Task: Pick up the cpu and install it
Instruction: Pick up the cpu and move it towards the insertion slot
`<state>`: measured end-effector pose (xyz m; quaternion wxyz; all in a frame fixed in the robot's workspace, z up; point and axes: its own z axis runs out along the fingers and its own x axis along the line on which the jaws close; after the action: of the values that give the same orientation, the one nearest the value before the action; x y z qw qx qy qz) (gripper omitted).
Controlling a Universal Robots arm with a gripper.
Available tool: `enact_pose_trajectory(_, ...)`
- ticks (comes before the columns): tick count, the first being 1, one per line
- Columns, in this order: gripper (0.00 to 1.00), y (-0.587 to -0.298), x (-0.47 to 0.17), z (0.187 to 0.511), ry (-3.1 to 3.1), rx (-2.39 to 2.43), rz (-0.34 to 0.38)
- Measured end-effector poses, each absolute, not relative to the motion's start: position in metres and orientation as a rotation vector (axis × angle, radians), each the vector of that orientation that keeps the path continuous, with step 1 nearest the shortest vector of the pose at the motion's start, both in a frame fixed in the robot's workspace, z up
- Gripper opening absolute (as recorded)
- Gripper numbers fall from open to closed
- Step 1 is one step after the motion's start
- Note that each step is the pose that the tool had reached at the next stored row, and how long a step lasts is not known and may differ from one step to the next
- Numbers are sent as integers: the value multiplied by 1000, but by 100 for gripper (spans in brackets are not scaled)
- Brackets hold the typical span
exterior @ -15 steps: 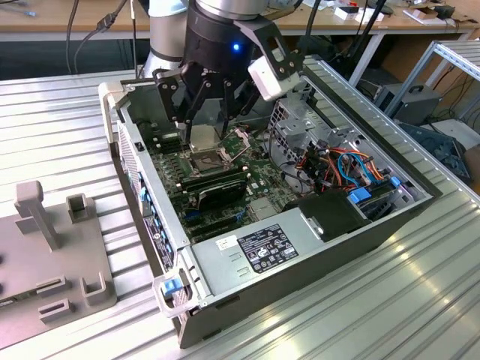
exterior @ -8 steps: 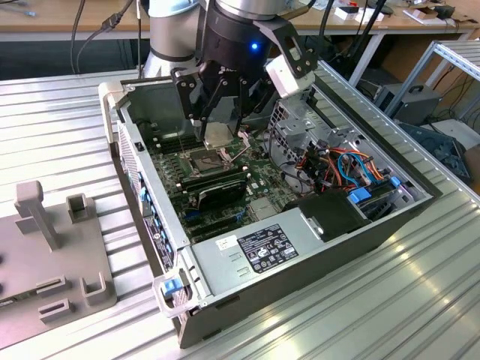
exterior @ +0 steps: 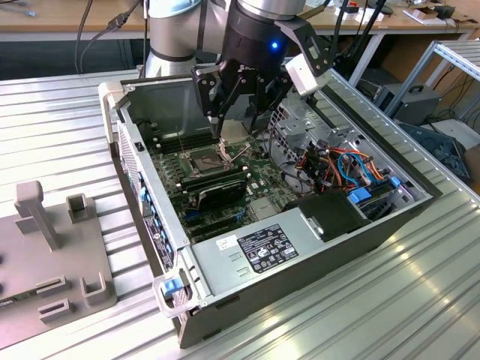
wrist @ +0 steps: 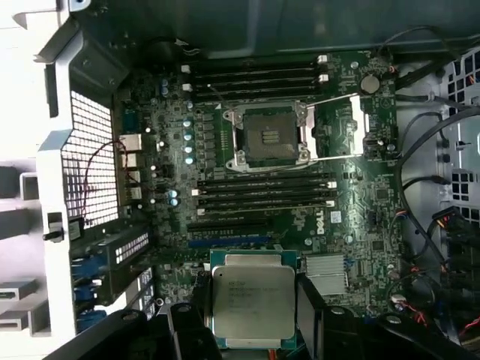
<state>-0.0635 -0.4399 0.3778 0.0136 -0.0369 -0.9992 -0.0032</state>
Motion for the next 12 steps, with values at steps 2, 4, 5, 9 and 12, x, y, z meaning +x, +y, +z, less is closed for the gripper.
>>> enact_pose_trajectory(2, 55, -440, -58, 378, -3112, -115, -10)
enact_pose_trajectory(4, 55, -440, -51, 378, -3112, -115, -10)
enact_pose_trajectory(5, 55, -440, -48, 378, -3112, -115, -10)
enact_pose_trajectory(9, 55, -440, -34, 378, -3112, -115, -10)
enact_pose_trajectory(12, 55, -440, -27, 378, -3112, -115, -10)
